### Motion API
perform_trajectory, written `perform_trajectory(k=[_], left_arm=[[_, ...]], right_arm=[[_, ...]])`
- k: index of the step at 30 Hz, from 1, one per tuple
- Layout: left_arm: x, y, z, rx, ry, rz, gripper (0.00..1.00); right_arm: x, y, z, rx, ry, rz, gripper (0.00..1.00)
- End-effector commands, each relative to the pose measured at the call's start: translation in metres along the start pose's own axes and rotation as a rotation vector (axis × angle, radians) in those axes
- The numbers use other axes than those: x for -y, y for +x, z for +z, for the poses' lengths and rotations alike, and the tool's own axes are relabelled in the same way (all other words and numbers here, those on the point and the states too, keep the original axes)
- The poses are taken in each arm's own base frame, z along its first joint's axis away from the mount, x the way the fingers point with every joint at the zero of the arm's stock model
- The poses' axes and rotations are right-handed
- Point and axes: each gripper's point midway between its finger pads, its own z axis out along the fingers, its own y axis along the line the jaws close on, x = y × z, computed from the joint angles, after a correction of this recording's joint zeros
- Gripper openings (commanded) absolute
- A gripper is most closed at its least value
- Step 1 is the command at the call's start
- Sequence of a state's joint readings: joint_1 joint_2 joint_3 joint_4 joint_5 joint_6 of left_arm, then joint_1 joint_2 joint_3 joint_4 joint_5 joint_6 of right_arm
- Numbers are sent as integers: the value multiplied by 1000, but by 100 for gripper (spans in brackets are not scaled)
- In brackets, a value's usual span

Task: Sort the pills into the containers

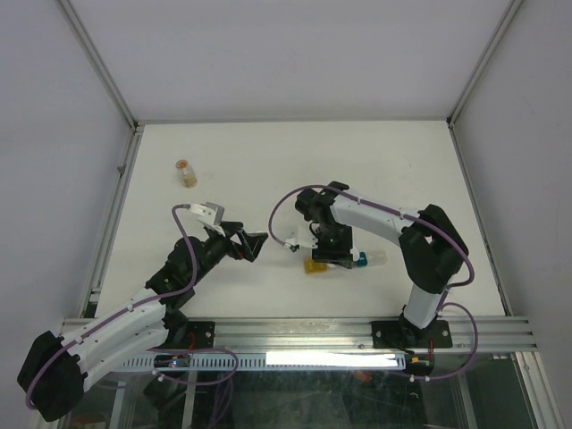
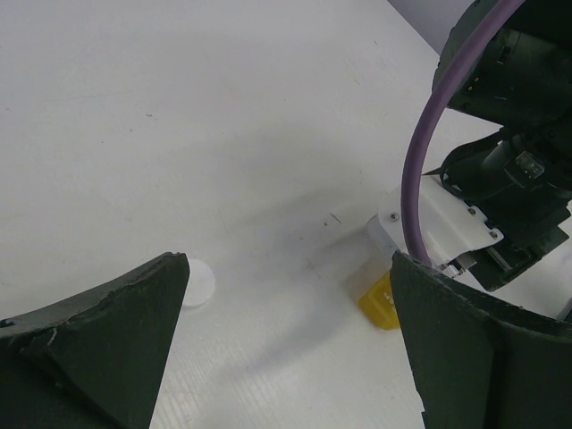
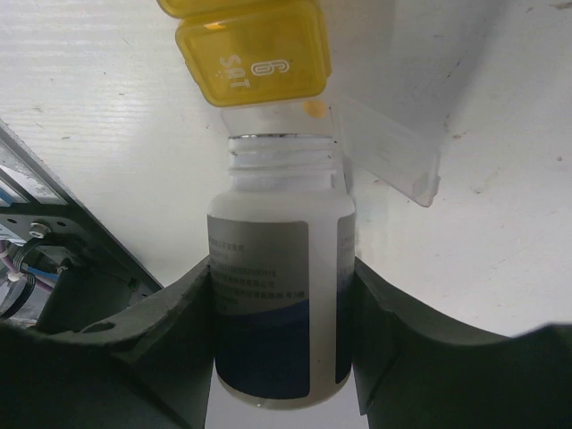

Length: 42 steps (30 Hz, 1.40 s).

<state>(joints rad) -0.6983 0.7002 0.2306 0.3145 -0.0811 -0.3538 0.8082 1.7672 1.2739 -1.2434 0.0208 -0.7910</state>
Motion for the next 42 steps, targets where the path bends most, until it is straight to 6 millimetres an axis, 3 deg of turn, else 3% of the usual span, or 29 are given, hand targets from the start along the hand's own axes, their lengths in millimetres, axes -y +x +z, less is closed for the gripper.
perform_trajectory(k=[1, 4, 6, 8, 11, 13, 15, 17, 19, 22, 24, 26, 28, 30, 32, 34, 37, 39, 41, 42], left_arm=[[0, -11, 1, 47, 0, 9, 99], [0, -11, 1, 45, 1, 9, 99], [0, -11, 2, 46, -1, 10, 99], [0, -11, 2, 43, -1, 11, 99], [0, -12, 1, 47, -2, 12, 99], [0, -12, 1, 44, -1, 12, 99], [0, -13, 1, 47, -1, 13, 99], [0, -12, 1, 45, 1, 13, 99], [0, -13, 1, 48, 1, 14, 99], [1, -12, 1, 45, 3, 13, 99], [0, -12, 2, 45, 1, 13, 99], [1, -13, 1, 46, 2, 13, 99], [0, -13, 1, 46, 0, 14, 99], [1, -12, 1, 45, 2, 14, 99], [0, -13, 1, 48, -2, 13, 99], [1, -12, 1, 45, 3, 13, 99], [0, -12, 2, 44, -2, 14, 99], [1, -11, 2, 42, 4, 14, 99], [0, -12, 2, 44, -2, 14, 99], [0, -11, 2, 43, -1, 14, 99]], right_arm=[[10, -1, -14, 44, 83, 3, 1], [1, -5, -19, 61, 27, 12, 1], [13, 4, -13, 24, 96, 10, 1], [2, -1, -14, 42, 26, 19, 1], [11, 5, -13, 14, 83, 12, 1], [1, -2, -15, 51, 25, 12, 1], [13, 7, -13, 14, 100, 7, 1], [2, 2, -17, 39, 34, 14, 1], [11, 5, -15, 31, 96, 8, 1], [4, 1, -20, 58, 56, 12, 1], [7, 9, -16, 14, 72, 15, 1], [1, -1, -20, 65, 39, 12, 1], [13, 9, -17, 17, 102, 14, 1], [1, 0, -22, 61, 28, 20, 1], [13, 5, -19, 41, 103, 8, 1], [3, 3, -21, 33, 40, 19, 1], [10, 6, -18, 24, 95, 1, 2], [1, -2, -21, 55, 42, 5, 2], [10, 4, -17, 24, 98, -5, 2], [3, 6, -17, 13, 60, 2, 2]])
